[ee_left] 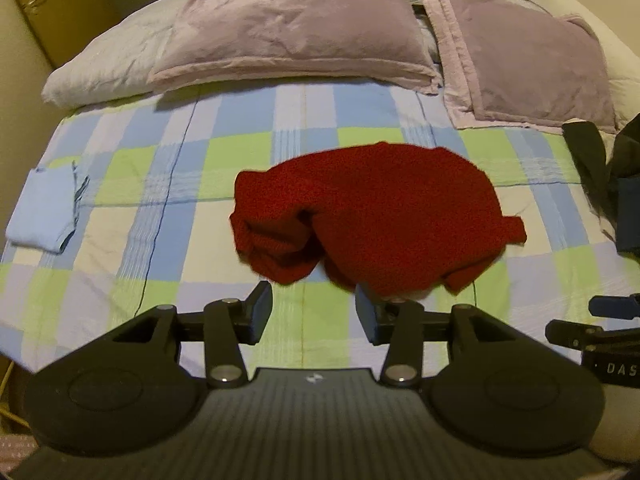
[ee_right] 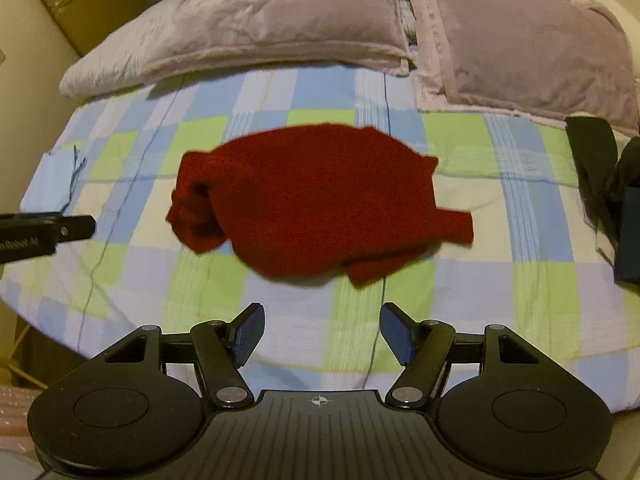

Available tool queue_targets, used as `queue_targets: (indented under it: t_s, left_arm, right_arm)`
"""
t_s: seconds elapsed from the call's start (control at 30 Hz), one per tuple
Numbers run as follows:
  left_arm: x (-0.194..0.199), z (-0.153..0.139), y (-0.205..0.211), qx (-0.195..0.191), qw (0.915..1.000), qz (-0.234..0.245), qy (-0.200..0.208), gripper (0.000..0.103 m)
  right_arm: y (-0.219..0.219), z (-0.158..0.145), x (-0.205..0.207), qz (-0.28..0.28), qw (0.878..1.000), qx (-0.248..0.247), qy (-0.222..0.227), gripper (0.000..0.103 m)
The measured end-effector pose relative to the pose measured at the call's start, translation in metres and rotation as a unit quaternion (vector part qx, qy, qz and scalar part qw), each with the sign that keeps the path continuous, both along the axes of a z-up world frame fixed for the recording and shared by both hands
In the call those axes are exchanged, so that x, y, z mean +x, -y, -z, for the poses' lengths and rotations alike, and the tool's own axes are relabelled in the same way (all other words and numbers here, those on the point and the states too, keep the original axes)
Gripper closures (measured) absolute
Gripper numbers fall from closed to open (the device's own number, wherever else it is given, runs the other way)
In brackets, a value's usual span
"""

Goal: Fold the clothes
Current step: 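Carry the red sweater with both grippers and drop it onto the bed, then move both open grippers toward the bunched red sweater on the bed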

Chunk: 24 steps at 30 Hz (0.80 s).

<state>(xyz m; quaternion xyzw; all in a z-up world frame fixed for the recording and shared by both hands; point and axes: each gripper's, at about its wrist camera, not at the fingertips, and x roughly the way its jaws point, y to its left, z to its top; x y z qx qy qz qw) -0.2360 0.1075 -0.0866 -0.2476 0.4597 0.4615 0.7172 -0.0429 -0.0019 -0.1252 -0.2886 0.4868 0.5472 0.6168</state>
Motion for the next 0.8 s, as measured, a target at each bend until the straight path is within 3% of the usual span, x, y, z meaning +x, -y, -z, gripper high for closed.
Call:
queue_targets:
  t_s: [0.53, 0.8]
  left_arm:
    - [-0.014, 0.004, 0.117, -0.003, 0.999, -0.042, -0.019, 0.056]
    - [-0.018, -0.002, 0.148, 0.003, 0.9988, -0.048, -0.009, 0.056]
  right_arm:
    - [0.095, 0.009, 0.004, -0.011, 1.0, -0.001, 0.003, 0.036]
    - [0.121, 0.006, 0.004, -0.031, 0.999, 0.006, 0.007, 0.036]
